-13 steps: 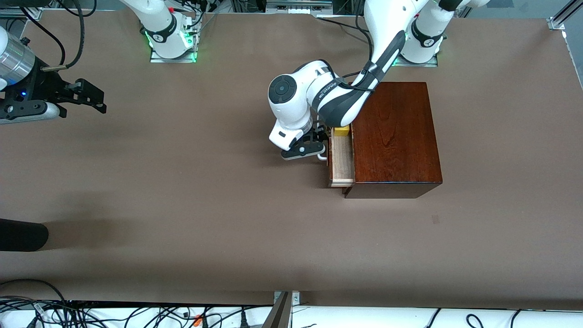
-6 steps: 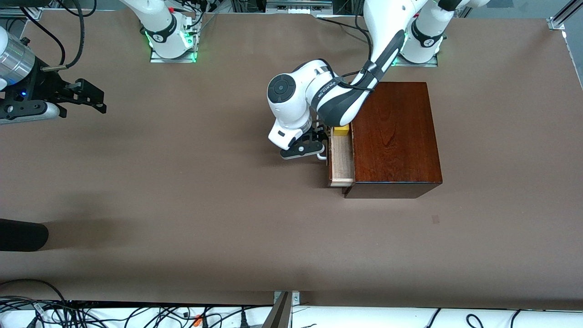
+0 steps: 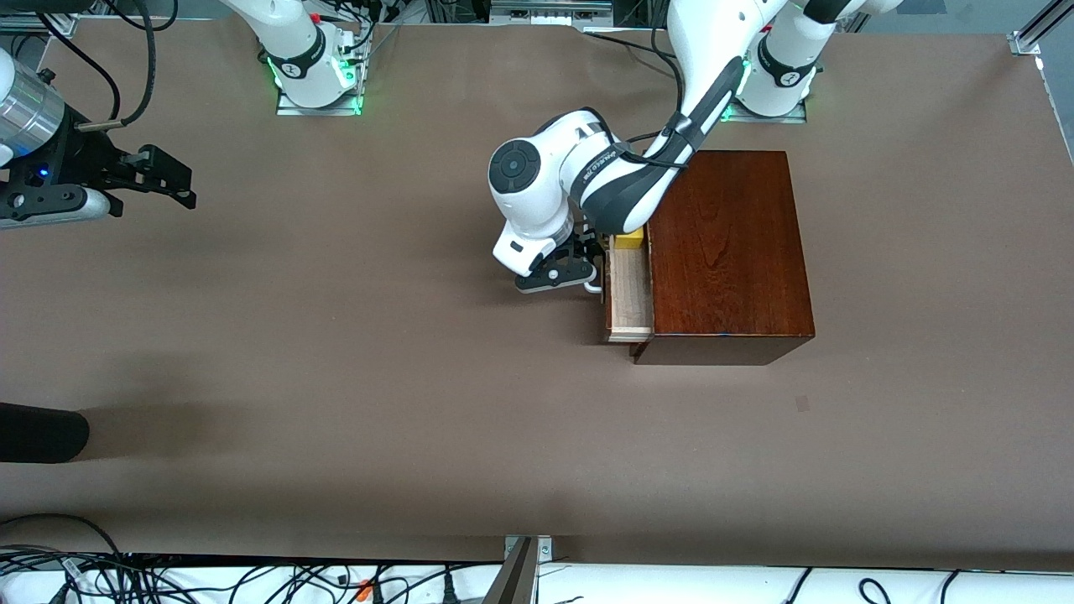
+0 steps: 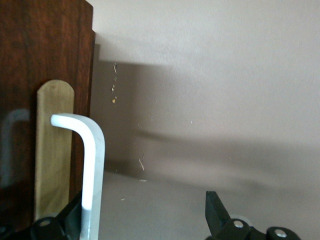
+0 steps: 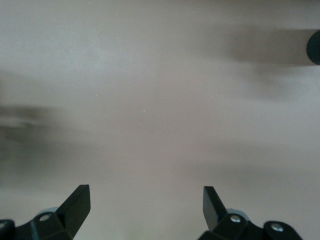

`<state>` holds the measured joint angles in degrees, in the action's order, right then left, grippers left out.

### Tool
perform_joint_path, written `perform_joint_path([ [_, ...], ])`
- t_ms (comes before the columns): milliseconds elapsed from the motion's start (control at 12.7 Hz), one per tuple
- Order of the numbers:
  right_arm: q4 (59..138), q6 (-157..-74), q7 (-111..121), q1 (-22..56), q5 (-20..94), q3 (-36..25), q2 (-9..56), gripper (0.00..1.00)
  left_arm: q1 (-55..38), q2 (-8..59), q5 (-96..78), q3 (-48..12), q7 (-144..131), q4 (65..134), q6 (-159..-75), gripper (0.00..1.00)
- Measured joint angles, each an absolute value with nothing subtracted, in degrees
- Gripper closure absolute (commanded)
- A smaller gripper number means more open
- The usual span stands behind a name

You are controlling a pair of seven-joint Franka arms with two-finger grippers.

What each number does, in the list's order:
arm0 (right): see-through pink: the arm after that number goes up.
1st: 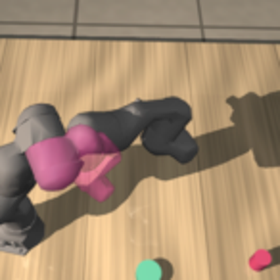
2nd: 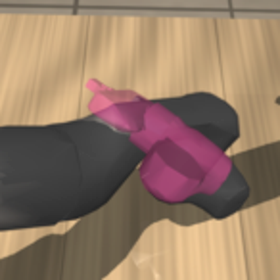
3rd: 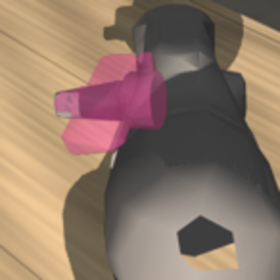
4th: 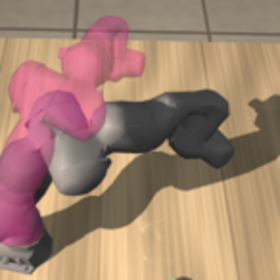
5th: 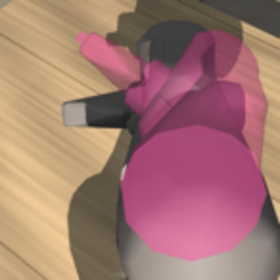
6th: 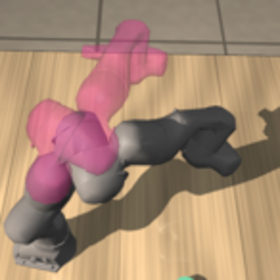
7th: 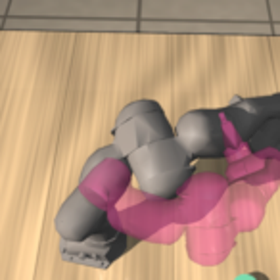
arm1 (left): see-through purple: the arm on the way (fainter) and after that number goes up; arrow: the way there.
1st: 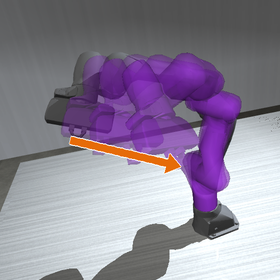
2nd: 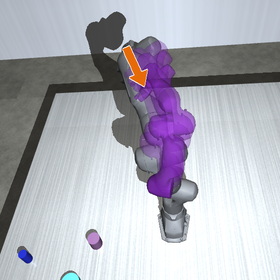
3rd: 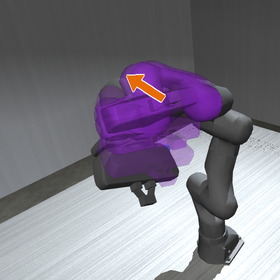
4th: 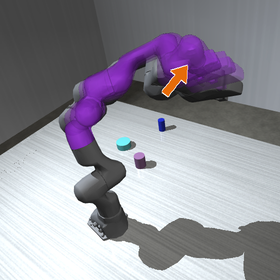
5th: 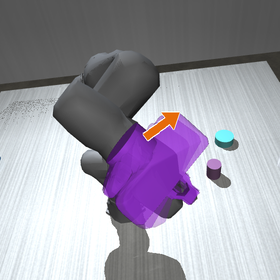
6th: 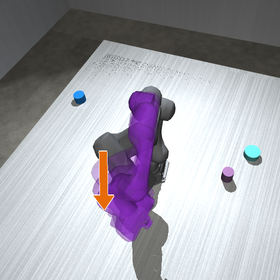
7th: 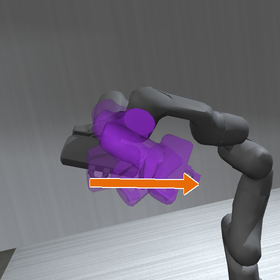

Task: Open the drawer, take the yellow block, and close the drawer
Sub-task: 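Withdraw the left gripper while the right gripper moves toward the drawer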

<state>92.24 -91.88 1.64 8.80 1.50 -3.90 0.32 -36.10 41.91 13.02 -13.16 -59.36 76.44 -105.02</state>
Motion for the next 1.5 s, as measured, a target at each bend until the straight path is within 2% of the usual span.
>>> perform_joint_path([
  [474, 92.2, -91.9, 1.6, 8.8, 1.5, -3.9, 0.3, 0.0, -36.6, 42.0, 10.1, -15.2, -58.2, 70.2, -95.9, 0.0],
  [869, 92.2, -91.9, 1.6, 8.8, 1.5, -3.9, 0.3, 0.0, -34.7, 40.7, 10.0, -14.7, -52.0, 60.7, -84.7, 0.0],
  [1185, 92.0, -91.9, 1.6, 9.0, 1.5, -3.0, 0.3, 0.0, -24.3, 32.0, 10.0, -14.4, -35.9, 59.3, -76.3, 0.0],
  [1502, 91.2, -92.9, 1.6, 9.8, 1.5, 2.6, 0.4, 0.0, -12.3, 25.8, 9.9, -14.5, -18.9, 59.4, -74.0, 0.0],
])
